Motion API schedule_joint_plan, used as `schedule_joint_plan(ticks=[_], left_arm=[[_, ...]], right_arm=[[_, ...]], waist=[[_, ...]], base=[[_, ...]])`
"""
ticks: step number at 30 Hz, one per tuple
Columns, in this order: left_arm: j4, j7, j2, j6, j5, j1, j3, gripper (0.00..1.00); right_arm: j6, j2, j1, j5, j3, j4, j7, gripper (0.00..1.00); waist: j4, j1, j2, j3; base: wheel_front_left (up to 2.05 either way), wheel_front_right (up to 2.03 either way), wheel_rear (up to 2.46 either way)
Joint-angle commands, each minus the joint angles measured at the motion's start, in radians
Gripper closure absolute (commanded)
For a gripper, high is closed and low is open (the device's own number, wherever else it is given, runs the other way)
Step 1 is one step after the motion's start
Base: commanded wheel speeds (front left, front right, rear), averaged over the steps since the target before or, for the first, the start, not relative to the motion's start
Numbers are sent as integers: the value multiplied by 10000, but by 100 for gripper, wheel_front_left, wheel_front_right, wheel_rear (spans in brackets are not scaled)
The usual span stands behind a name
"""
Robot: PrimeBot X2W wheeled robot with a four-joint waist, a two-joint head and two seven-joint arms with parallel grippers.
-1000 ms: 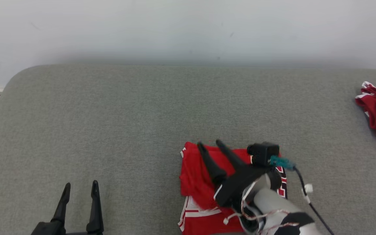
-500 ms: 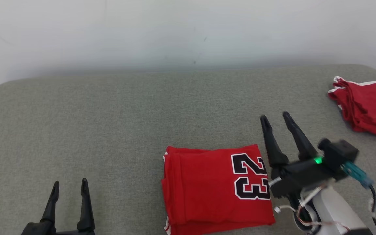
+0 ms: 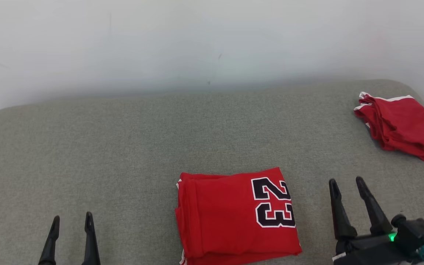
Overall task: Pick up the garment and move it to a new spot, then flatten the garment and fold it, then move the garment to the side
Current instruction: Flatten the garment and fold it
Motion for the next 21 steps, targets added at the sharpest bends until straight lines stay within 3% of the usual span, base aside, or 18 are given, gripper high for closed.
schedule_joint_plan(ticks=[1, 21], left_arm=[[-202, -32, -2, 47, 60, 297, -15, 0], [-687, -32, -1, 63, 15, 874, -116, 0]], right_arm=[[-28, 110, 287, -145, -101, -90, -41, 0], [-28, 577, 1090, -436, -552, 32, -42, 0]], waist=[[-50, 0, 0, -71], [326, 0, 0, -126]], base=[[0, 0, 0], [0, 0, 0]])
